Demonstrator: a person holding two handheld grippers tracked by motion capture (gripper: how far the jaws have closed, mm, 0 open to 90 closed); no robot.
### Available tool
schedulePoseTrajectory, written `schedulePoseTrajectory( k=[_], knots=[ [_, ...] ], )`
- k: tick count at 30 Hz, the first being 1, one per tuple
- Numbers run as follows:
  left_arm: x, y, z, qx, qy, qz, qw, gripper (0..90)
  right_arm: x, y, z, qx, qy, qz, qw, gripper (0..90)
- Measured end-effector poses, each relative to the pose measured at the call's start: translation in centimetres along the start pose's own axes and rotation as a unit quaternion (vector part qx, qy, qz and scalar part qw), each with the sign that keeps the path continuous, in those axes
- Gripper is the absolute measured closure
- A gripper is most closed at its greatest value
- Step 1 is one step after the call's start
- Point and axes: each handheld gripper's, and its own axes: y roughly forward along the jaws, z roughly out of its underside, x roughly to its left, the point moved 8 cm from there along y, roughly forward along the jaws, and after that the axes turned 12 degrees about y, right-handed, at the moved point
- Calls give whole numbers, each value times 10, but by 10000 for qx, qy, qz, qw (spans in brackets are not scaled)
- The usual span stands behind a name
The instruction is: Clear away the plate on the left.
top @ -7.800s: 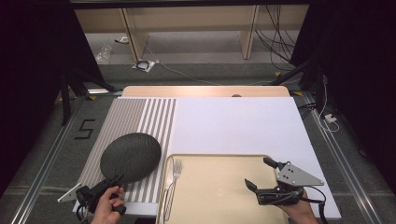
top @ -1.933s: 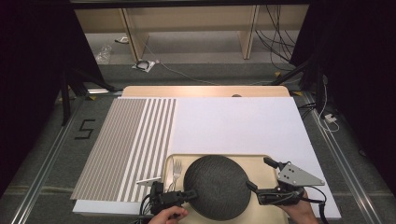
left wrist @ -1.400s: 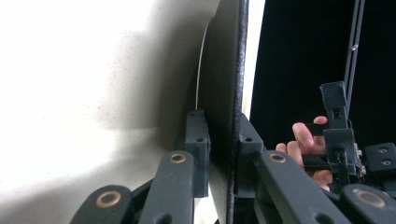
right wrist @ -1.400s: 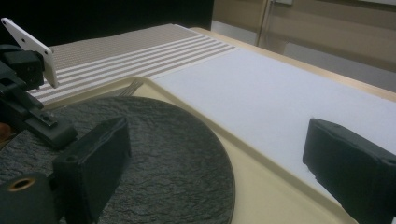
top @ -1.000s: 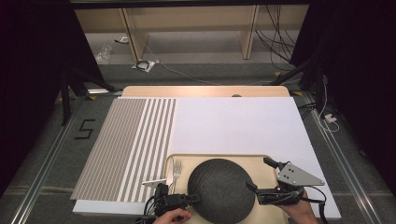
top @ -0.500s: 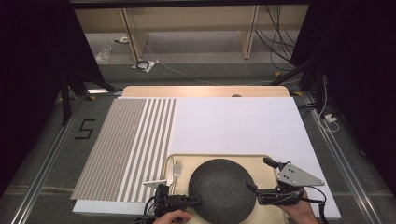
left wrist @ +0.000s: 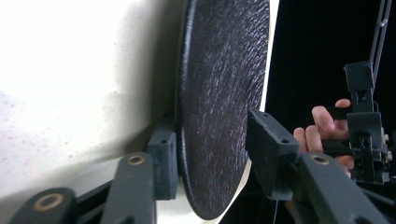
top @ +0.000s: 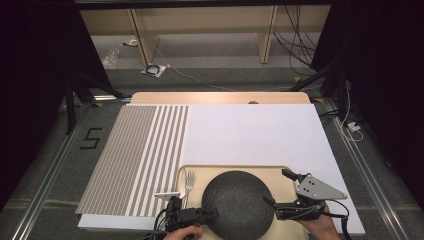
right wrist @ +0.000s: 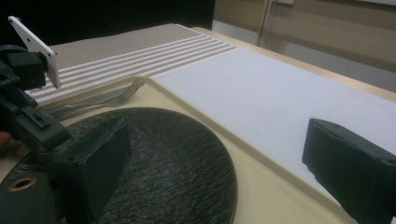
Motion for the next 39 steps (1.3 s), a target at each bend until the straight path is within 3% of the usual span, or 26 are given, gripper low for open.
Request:
schedulePoseTrajectory(
  k=[16, 25, 33, 36, 39],
  knots=[
    [-2, -6, -4, -13, 268, -64, 9996, 451, 0, 0, 0, 3, -3, -11, 10000, 89],
    [-4, -13, -11, -170, 479, -209, 9985, 421, 1, 0, 0, 4, 5, -16, 10000, 89],
    [-4, -24, -23, -415, 860, -504, 9941, 383, 1, 0, 0, 14, 4, -13, 10000, 90],
    [-6, -29, -29, -523, 1164, -606, 9900, 372, 1, 0, 0, 13, 6, -13, 10000, 89],
    [-7, -34, -34, -600, 1302, -630, 9877, 365, 1, 0, 0, 5, 7, -15, 10000, 89]
  ],
)
